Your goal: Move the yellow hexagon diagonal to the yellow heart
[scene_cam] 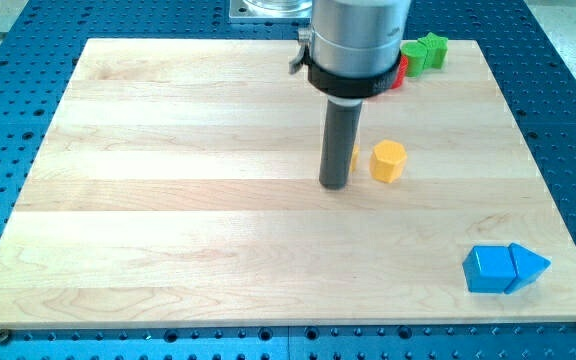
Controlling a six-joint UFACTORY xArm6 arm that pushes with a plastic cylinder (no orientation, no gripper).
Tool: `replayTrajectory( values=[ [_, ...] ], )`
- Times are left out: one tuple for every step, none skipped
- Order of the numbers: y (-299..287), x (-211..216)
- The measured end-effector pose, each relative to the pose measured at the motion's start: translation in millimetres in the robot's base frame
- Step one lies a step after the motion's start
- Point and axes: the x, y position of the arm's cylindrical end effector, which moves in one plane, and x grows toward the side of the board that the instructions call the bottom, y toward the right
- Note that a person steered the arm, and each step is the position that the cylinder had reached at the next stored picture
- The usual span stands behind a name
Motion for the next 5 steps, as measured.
replayTrajectory(
  values=[
    [19, -49],
    [76, -90],
    [129, -126],
    [131, -80],
    [131, 24]
  ],
)
